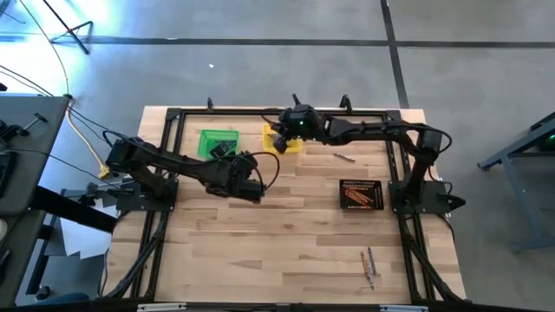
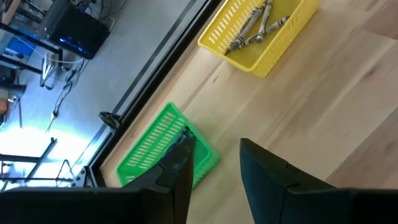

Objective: Sort crayons
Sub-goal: Put the gray crayon into the yellow bin

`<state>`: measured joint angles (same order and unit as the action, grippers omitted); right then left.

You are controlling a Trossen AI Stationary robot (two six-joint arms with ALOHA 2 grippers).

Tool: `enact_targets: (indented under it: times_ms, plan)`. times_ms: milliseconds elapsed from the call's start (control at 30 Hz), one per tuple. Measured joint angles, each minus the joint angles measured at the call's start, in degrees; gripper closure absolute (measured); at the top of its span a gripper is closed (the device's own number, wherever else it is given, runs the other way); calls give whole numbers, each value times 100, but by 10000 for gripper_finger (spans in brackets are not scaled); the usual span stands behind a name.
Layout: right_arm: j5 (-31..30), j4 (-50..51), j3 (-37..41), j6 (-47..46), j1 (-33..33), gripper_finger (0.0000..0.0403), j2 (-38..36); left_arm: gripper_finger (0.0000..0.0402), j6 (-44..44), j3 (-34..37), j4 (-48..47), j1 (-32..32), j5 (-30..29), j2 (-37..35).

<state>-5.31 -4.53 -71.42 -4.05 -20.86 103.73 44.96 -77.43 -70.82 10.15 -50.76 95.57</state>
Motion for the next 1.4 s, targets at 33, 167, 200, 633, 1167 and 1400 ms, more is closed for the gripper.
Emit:
enact_targets:
  times_ms: [33, 167, 200, 633, 1167, 1400]
  plan:
    - [-66, 39, 2, 0, 24, 402, 55, 286, 0, 0, -11, 22, 0, 0]
    - [-122, -5, 4, -54, 19, 402, 392, 286, 58, 0, -46, 112, -7, 0]
    - [-122, -19, 4, -110, 10, 402, 483, 286, 104, 0, -54, 136, -6, 0]
    - [-192, 147, 7, -105, -16, 402, 729, 286, 595, 0, -307, 293, 5, 0]
    - [-568, 1207, 7, -42, -90, 401, 729, 286, 602, 0, -290, 293, 9, 0]
    - [-566, 1210, 7, -44, -88, 392, 727, 286, 605, 0, -285, 293, -15, 0]
